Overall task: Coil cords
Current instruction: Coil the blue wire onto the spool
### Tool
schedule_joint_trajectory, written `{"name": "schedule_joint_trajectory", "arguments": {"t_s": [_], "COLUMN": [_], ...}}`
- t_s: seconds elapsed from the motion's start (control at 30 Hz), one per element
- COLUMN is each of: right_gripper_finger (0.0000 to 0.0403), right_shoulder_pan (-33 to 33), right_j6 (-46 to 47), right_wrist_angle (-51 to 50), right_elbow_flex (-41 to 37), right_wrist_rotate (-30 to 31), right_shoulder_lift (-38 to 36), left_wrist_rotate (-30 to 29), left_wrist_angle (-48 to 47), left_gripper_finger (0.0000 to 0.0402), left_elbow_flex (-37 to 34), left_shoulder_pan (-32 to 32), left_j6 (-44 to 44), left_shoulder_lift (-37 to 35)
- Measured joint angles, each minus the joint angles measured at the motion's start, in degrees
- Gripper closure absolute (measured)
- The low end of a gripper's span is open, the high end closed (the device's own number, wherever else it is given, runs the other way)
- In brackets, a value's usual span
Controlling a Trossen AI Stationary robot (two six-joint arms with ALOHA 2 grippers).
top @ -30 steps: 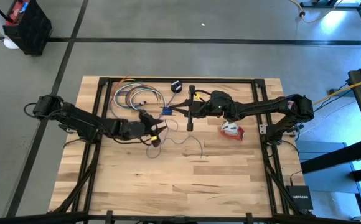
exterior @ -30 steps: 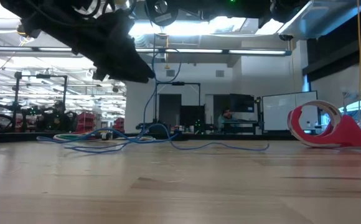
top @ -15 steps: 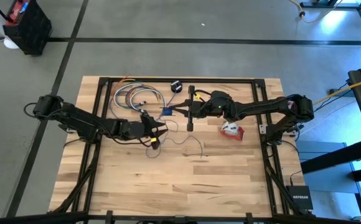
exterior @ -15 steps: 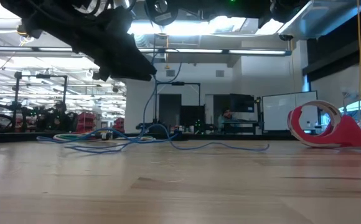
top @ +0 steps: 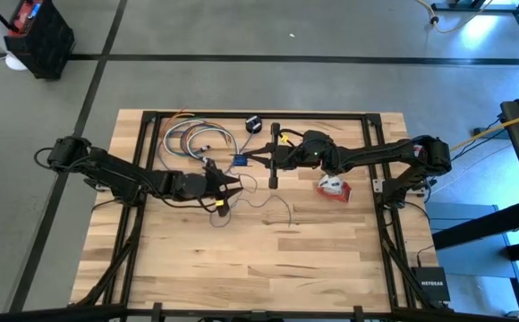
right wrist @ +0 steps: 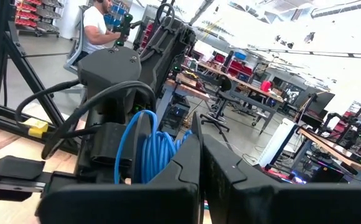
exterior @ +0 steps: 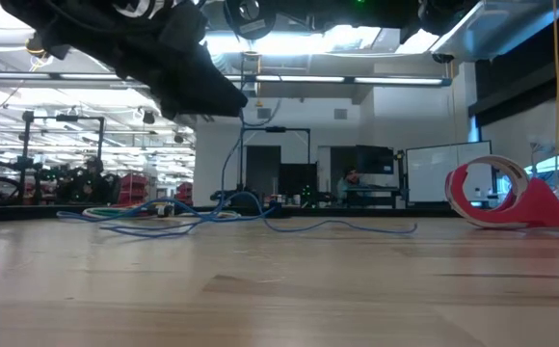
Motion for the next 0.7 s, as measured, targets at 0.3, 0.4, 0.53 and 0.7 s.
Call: {"name": "schedule_joint_trajectory", "arguments": {"t_s": [0.3,0.4,0.53,0.7], "right_gripper_finger": [0.0393,0.0393,0.0393,0.0393], "right_shoulder_pan": [0.00,0.01,0.00,0.02], "right_j6": [0.00,-0.01,-0.02,-0.02], "right_wrist_angle": [0.00,0.00,-0.13,-0.34], "right_elbow_flex": [0.00,0.00,0.00,0.02], "right_wrist_rotate": [0.00,0.00,0.00,0.00], "right_shoulder_lift": [0.00,0.00,0.00,0.00], "left_wrist_rotate": [-0.16,-1.01,-1.79,-2.36], "left_wrist_angle": [-0.05,-0.52,-2.14,-3.57], "left_gripper_finger": [0.0370,0.0395,0.0399,0.0401], "left_elbow_flex": [0.00,0.00,0.00,0.00], "left_shoulder_pan": [0.07,0.07,-0.31,-1.40], "left_j6": [2.55,3.13,3.10,3.10], "left_shoulder_lift": [0.00,0.00,-0.79,-3.68]}}
